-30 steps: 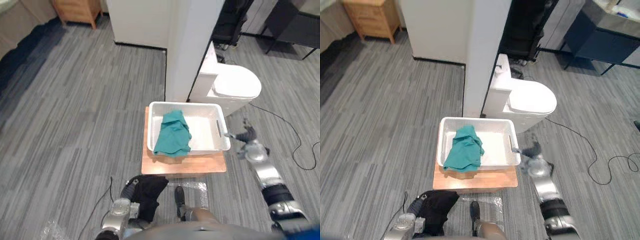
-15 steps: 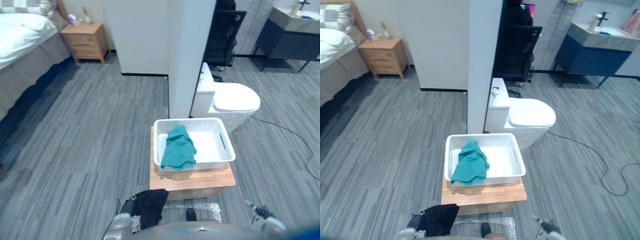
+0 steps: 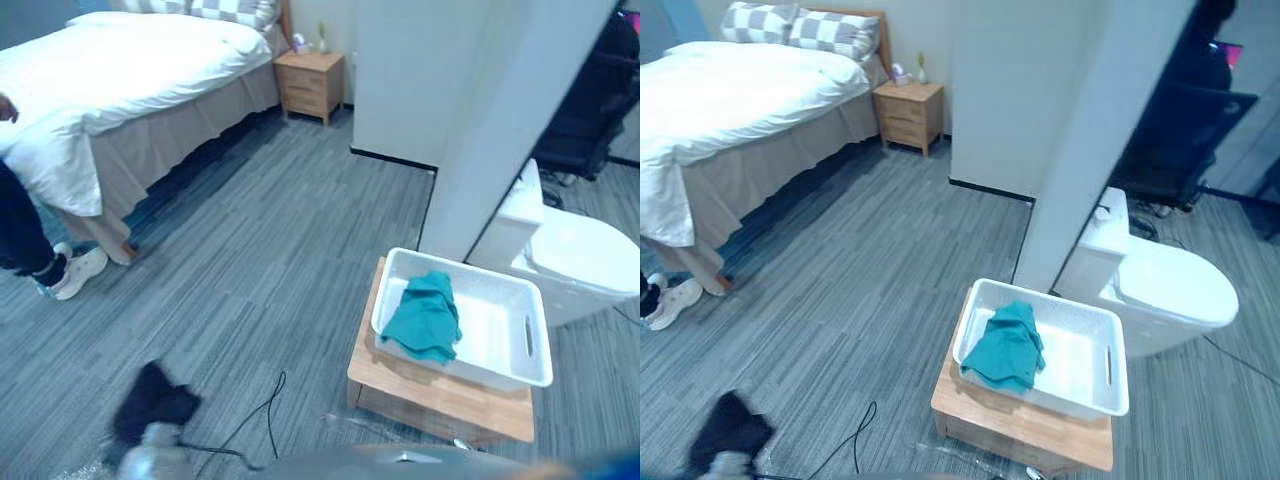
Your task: Tidy the bed and pick cloth on bed and put in laundry
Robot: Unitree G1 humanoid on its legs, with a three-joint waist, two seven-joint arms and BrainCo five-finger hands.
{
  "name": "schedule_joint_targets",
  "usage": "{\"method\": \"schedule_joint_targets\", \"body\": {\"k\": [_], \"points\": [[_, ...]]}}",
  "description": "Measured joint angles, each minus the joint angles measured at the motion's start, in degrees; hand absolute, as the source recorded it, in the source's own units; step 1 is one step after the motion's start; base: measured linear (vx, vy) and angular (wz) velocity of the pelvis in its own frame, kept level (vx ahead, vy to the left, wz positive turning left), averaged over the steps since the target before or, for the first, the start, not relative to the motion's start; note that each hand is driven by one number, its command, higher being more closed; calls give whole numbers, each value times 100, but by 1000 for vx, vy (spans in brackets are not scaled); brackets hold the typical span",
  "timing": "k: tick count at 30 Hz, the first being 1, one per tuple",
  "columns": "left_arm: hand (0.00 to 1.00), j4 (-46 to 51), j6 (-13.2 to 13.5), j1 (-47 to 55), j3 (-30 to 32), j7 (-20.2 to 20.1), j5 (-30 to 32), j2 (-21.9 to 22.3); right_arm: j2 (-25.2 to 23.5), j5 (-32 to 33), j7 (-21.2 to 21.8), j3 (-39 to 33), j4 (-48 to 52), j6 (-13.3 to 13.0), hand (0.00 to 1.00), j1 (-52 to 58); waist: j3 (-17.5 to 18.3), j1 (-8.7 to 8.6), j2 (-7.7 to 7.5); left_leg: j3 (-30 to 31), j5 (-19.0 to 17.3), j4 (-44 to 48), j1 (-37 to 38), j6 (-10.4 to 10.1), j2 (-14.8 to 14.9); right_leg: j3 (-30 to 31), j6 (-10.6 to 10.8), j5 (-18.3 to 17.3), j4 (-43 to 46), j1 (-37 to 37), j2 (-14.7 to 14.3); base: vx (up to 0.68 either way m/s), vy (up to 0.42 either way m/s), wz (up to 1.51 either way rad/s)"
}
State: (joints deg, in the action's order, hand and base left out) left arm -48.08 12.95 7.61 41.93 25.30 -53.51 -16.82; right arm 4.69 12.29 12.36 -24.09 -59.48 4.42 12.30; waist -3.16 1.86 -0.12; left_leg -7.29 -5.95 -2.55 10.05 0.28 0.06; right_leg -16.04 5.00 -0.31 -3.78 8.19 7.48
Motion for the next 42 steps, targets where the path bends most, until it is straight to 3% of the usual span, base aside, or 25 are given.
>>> {"method": "schedule_joint_targets", "body": {"k": [2,6,8,11,13,15,18,20,22,26,28,30,33,37,42], "points": [[100,179,50,-26,697,-67,-43,-620,27,42,3,-21,-1,-31,0,-7,9,100,15,-30,-39,50,9,-58,-9,-48,-4,-68,3,50,20,191,28,12],[100,709,269,-294,1578,-900,365,-1794,32,64,98,-292,-5,-47,0,-64,29,227,85,-189,-94,173,103,-145,-20,-74,-7,-143,26,145,13,154,37,5],[100,899,418,-583,1652,-1344,554,-2236,13,61,102,-341,3,-54,0,-102,106,223,132,-230,-149,189,131,-198,14,-58,-13,-160,28,163,-13,95,5,-8],[100,1430,612,-1106,1097,-1229,1776,-2677,-99,48,76,-332,73,-51,0,-158,174,242,247,-494,-261,256,150,-161,71,8,-62,-191,9,161,-83,46,17,-22],[100,1600,508,-1489,702,-1276,2183,-3016,-218,44,47,-291,124,-69,0,-158,207,230,258,-678,-273,259,203,-180,109,169,-85,-205,0,129,-129,17,-33,-51],[100,1806,367,-2078,100,-1836,2497,-3455,-298,45,-12,-219,130,-146,0,-109,314,171,227,-936,-287,275,200,-202,177,441,-116,-226,0,6,-210,5,-66,-58],[100,2292,227,-2614,-733,-2554,2564,-3556,-275,57,-33,-182,228,-168,0,-47,350,84,250,-1250,-388,372,173,-252,317,811,-161,-248,142,-181,-356,-16,-61,-62],[100,2388,53,-2617,-1082,-3030,2599,-3421,-220,57,-15,-153,294,-173,0,-42,358,-69,301,-1477,-398,374,202,-268,384,1065,-203,-225,184,-268,-454,-46,-59,-76],[100,2479,29,-2572,-1439,-3365,2694,-2719,-158,54,-17,-39,379,-285,0,-6,365,-163,327,-1807,-400,374,231,-273,447,1390,-287,-152,192,-415,-551,-20,-58,-86],[100,2630,-12,-2172,-2296,-3467,3111,-1516,-128,65,-89,285,366,-381,0,72,328,-320,298,-2080,-380,369,243,-307,500,1747,-376,-74,191,-570,-713,20,-56,-60],[100,2919,-78,-1569,-3155,-3443,3773,-657,-104,86,-150,524,326,-420,0,44,209,-438,298,-2184,-362,366,320,-336,527,1945,-399,-58,192,-581,-777,42,-49,-42],[100,2921,-97,-1201,-3690,-3475,4180,-221,-81,95,-167,599,280,-444,0,-18,155,-500,263,-2210,-362,366,377,-336,538,2049,-405,-55,198,-579,-808,41,-26,-30],[100,2899,-25,-761,-4365,-3535,4482,136,55,101,-180,733,67,-486,0,-82,114,-537,308,-2213,-362,378,444,-336,540,2205,-405,-54,223,-574,-837,43,-8,-23],[100,2861,259,-580,-4752,-3447,4747,222,123,148,-177,754,-55,-494,0,-105,-38,-554,357,-2216,-362,486,497,-336,514,2323,-405,-54,267,-552,-817,-7,-2,-17],[100,2820,435,-584,-4986,-2947,4837,186,242,167,-220,782,-360,-542,0,-96,-85,-644,420,-2214,-362,492,501,-336,510,2429,-390,-13,275,-572,-863,-48,-18,-3]]}}
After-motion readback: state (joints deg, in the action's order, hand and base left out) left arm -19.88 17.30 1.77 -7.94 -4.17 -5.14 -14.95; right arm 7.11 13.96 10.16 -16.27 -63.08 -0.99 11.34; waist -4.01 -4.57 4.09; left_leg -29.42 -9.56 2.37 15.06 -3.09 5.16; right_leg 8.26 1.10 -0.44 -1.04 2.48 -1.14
